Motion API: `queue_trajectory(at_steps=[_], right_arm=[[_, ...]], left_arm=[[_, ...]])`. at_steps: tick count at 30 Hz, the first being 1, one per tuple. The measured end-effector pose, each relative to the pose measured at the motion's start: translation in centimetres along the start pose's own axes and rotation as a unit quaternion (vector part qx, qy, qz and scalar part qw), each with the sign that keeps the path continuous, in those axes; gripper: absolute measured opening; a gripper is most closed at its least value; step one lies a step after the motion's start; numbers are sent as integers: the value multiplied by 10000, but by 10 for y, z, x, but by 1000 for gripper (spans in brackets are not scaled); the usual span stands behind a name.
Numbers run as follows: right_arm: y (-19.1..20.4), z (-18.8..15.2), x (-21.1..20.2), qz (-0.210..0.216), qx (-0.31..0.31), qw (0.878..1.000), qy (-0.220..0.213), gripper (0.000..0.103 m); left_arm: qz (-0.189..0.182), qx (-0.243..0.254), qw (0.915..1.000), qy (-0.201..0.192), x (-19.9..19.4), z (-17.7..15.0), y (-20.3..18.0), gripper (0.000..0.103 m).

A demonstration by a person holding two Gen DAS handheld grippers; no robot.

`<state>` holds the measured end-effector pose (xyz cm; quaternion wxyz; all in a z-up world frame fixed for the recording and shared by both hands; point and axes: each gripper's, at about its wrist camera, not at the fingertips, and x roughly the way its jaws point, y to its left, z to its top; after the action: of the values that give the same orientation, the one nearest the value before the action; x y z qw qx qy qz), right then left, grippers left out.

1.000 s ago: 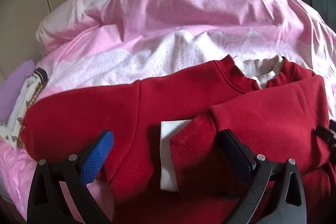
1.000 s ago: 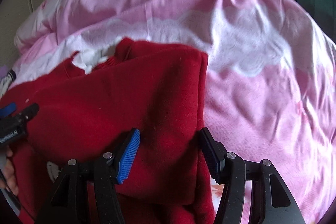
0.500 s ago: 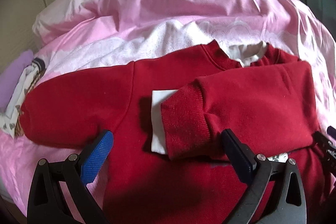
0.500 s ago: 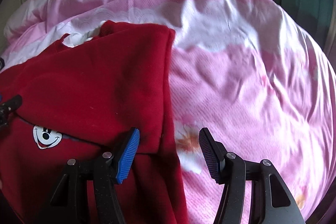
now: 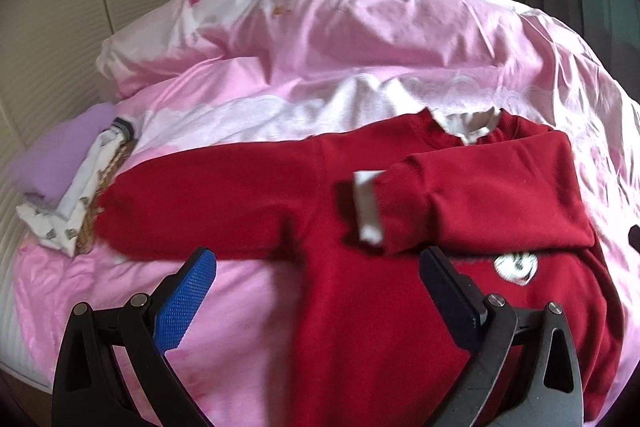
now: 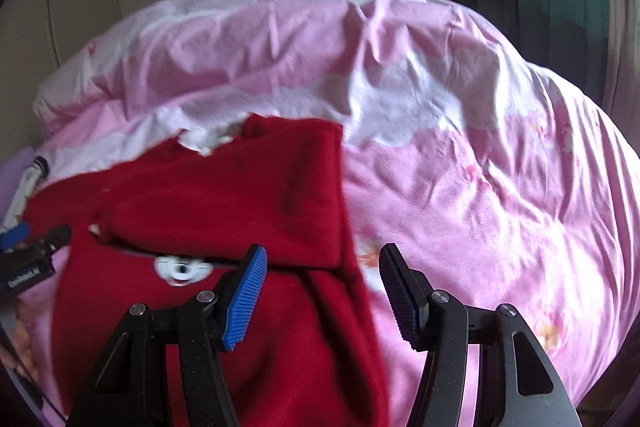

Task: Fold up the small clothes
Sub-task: 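Open the right tool, release the sleeve on the chest, and withdraw, then grasp the other sleeve cuff with the left tool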

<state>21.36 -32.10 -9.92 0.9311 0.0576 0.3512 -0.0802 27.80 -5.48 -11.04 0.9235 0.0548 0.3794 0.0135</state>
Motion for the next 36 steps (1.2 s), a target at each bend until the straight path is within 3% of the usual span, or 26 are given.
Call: queue_trajectory(at_steps=[9,16,24,29,36], right_arm=[[87,-9,-38,528,-156,9977,-400,60],[170,-22,-33,945,-457,9937,-403,60],[243,-26,-13,1189,-655,9903,-302,60],[262,-18,-4,1196,-564,9907,-317,60],[288,-12,13,1266,-440,9907,-248,60]], left_arm=[[155,-332,9992,-159,-19,-28,96,103],[291,-846,9958,-194,-2,-45,183,103],[40,-1519,9883,-147,42,-43,254,82],[-105,-1754,9844,-126,68,-37,279,73],[-629,-2306,9710,40,104,-40,304,61]])
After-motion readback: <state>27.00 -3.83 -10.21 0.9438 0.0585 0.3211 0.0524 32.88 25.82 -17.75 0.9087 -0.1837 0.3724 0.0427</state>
